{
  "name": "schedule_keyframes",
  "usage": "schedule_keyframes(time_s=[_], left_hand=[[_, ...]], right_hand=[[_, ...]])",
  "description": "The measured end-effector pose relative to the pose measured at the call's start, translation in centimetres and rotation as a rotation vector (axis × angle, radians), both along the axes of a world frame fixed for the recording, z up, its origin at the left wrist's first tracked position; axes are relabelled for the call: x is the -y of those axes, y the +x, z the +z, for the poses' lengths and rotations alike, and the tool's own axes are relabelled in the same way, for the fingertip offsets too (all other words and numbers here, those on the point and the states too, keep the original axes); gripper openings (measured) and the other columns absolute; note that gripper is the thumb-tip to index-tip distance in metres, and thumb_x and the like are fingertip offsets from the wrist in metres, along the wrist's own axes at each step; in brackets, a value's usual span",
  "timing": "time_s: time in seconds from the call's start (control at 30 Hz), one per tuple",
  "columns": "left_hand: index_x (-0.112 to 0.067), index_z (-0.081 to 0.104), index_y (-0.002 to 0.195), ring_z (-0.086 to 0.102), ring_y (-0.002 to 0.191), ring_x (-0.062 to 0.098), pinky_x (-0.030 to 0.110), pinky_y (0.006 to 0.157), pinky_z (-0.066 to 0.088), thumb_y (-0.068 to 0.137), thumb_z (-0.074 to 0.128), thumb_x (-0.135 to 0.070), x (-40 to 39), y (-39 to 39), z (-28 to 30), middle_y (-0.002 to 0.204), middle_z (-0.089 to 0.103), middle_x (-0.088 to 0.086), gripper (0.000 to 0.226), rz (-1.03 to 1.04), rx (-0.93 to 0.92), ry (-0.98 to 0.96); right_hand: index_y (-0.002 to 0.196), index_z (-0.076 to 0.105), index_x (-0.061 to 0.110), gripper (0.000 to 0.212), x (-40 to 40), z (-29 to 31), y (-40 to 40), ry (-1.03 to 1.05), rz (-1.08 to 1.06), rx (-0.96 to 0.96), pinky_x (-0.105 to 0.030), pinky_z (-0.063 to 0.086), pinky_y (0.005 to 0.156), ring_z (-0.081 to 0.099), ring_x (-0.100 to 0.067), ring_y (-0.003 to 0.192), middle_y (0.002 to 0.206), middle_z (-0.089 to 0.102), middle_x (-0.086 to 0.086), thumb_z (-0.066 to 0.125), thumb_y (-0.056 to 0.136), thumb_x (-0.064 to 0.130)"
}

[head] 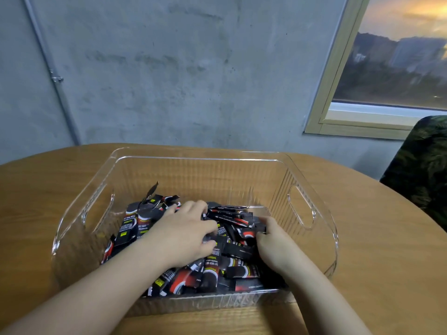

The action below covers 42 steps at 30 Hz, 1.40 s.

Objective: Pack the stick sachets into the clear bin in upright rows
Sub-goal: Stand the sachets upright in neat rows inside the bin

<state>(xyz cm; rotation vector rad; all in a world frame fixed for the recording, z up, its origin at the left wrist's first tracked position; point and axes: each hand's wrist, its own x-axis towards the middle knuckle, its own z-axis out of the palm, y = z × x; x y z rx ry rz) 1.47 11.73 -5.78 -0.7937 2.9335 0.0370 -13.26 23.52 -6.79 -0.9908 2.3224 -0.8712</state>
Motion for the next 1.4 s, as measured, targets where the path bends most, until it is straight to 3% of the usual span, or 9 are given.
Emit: schedule_keyframes(time_s=[0.13, 0.33, 0.5, 0.63, 0.83, 1.13, 1.23, 1.33, 1.4], left_hand=[[-0.036, 0.055, 0.119, 0.021, 0.138, 0.013, 0.042, 0.118, 0.007, 0.099, 0.039, -0.038, 1.1, 0.5, 0.7, 0.147, 0.023, -0.008, 0.026, -0.010, -0.002, -0.092], [-0.036, 0.047, 0.136, 0.038, 0.130, 0.005, 0.030, 0.116, 0.014, 0.101, 0.032, -0.044, 0.9, -1.1, 2.0, 0.140, 0.040, -0.018, 0.039, -0.083, -0.230, -0.079], [-0.023, 0.023, 0.151, 0.002, 0.147, 0.010, 0.043, 0.120, 0.002, 0.097, 0.037, -0.054, 0.2, -3.7, 0.0, 0.160, 0.010, -0.008, 0.064, -0.100, 0.004, 0.033], [-0.024, 0.010, 0.153, -0.013, 0.146, 0.009, 0.051, 0.117, -0.009, 0.096, 0.039, -0.056, 1.3, -5.8, -0.3, 0.160, -0.007, -0.010, 0.072, -0.146, 0.071, 0.056], [-0.030, 0.007, 0.153, -0.003, 0.147, 0.010, 0.050, 0.117, -0.002, 0.100, 0.029, -0.049, 0.7, -9.5, -1.1, 0.161, -0.002, -0.012, 0.061, -0.276, 0.122, 0.107], [-0.035, 0.045, 0.140, 0.034, 0.135, 0.015, 0.043, 0.113, 0.020, 0.101, 0.030, -0.047, 2.4, -8.0, -1.2, 0.144, 0.045, -0.013, 0.043, -0.351, 0.161, -0.011], [-0.034, 0.056, 0.130, 0.038, 0.127, 0.012, 0.037, 0.107, 0.028, 0.101, 0.032, -0.046, 3.4, -6.4, -0.6, 0.130, 0.057, -0.012, 0.040, -0.372, 0.129, -0.080], [-0.033, 0.061, 0.125, 0.036, 0.128, 0.010, 0.035, 0.108, 0.025, 0.100, 0.036, -0.046, 4.1, -5.1, -0.2, 0.128, 0.058, -0.015, 0.037, -0.365, 0.152, -0.107], [-0.034, 0.059, 0.128, 0.028, 0.136, 0.009, 0.034, 0.112, 0.019, 0.100, 0.037, -0.044, 4.0, -4.5, 0.2, 0.139, 0.048, -0.018, 0.037, -0.367, 0.166, -0.114]], right_hand=[[0.134, 0.043, 0.014, 0.040, -0.1, 0.3, 0.4, 0.013, 0.074, -0.032, -0.023, 0.037, 0.086, 0.051, -0.022, 0.116, 0.126, 0.055, -0.006, 0.032, 0.096, 0.009], [0.135, 0.047, 0.017, 0.047, 0.1, 0.1, 0.9, -0.091, 0.171, 0.121, -0.019, 0.036, 0.103, 0.052, -0.008, 0.118, 0.123, 0.058, 0.007, 0.036, 0.093, 0.001], [0.120, 0.049, 0.014, 0.038, 0.3, 0.1, 0.4, -0.242, -0.036, 0.308, -0.019, 0.047, 0.084, 0.058, -0.004, 0.094, 0.105, 0.060, 0.009, 0.037, 0.091, -0.008], [0.139, 0.034, 0.014, 0.052, 0.2, 0.1, -0.2, -0.263, -0.119, 0.184, -0.020, 0.041, 0.083, 0.051, -0.011, 0.106, 0.128, 0.052, 0.001, 0.048, 0.090, 0.000], [0.148, 0.017, 0.009, 0.069, 0.5, -0.1, -0.5, -0.186, -0.163, 0.144, -0.034, 0.039, 0.101, 0.045, -0.028, 0.126, 0.146, 0.034, -0.014, 0.046, 0.088, -0.004], [0.150, 0.009, 0.005, 0.066, 0.3, 0.3, -0.2, -0.087, -0.118, 0.134, -0.030, 0.025, 0.110, 0.029, -0.025, 0.138, 0.153, 0.024, -0.012, 0.042, 0.093, 0.005], [0.149, 0.011, 0.006, 0.067, 0.3, 0.3, -0.1, -0.049, -0.125, 0.130, -0.031, 0.030, 0.110, 0.034, -0.026, 0.135, 0.150, 0.029, -0.012, 0.040, 0.089, 0.002], [0.146, 0.020, 0.008, 0.059, 0.1, 0.4, 0.0, 0.018, -0.104, 0.133, -0.029, 0.045, 0.088, 0.051, -0.026, 0.114, 0.131, 0.047, -0.012, 0.039, 0.090, 0.006], [0.141, 0.029, 0.009, 0.049, 0.0, 0.6, 0.3, 0.044, -0.068, 0.139, -0.025, 0.040, 0.074, 0.051, -0.022, 0.099, 0.113, 0.051, -0.008, 0.038, 0.092, 0.006]])
